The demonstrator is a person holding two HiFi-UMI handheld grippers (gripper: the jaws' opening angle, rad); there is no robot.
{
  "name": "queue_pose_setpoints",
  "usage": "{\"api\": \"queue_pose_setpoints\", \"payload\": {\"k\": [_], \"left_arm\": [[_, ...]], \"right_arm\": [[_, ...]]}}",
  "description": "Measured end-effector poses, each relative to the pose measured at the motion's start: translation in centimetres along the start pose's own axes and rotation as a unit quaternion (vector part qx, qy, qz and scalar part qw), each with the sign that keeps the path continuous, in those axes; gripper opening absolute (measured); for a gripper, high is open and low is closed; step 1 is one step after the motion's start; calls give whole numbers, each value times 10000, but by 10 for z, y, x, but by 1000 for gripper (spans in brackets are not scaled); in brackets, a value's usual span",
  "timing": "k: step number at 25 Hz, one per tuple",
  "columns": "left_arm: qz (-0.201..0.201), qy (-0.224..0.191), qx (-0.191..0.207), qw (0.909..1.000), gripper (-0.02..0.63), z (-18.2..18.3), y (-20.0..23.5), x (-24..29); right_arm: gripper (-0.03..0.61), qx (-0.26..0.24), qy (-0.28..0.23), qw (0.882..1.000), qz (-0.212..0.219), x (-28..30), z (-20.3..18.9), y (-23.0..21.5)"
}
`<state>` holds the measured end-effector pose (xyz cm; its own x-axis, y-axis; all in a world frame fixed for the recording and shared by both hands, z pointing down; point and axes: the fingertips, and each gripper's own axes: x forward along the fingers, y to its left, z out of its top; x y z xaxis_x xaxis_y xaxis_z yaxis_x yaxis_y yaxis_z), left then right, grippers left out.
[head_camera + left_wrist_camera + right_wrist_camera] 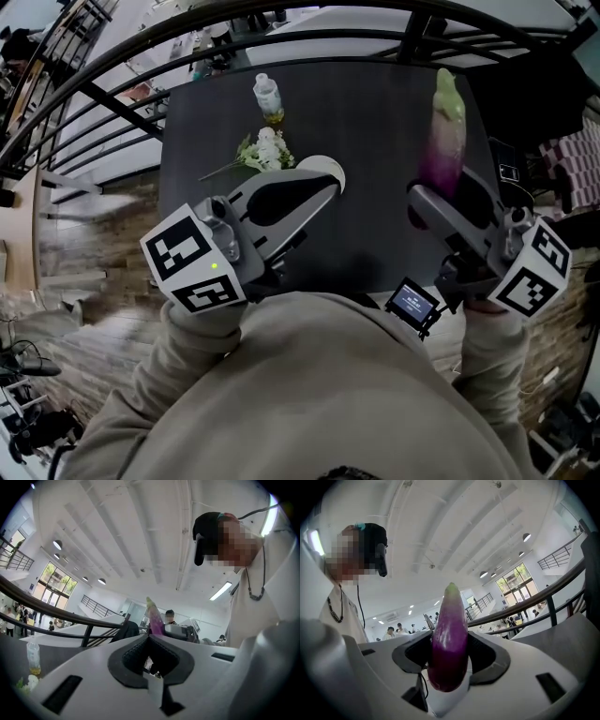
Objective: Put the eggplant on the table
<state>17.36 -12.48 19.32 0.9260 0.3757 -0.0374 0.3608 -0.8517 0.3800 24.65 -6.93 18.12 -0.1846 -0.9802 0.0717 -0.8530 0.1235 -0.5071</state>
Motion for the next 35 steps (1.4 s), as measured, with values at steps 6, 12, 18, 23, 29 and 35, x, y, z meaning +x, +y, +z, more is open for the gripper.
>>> {"api": "queue_pose_setpoints", "payload": {"k": [6,12,18,23,29,35], "left_arm": [[100,0,-280,9996,6,-24,16,-4],[224,-62,-428,9988,6,-32,28,-14],[398,-110,-536,9977,6,-35,32,-29],[604,-218,-588,9962,6,-34,40,-51],[793,-320,-649,9942,6,-41,47,-70],[1059,-431,-800,9902,6,-57,62,-89]], "right_arm": [[241,73,234,9997,-69,12,-21,-10],[241,20,489,9987,-154,25,-28,-14],[241,32,745,9972,-66,43,-36,-12],[241,-10,986,9951,34,65,-42,-9],[241,-11,1303,9914,110,86,-59,-13],[241,-50,1633,9864,204,110,-85,-26]]}}
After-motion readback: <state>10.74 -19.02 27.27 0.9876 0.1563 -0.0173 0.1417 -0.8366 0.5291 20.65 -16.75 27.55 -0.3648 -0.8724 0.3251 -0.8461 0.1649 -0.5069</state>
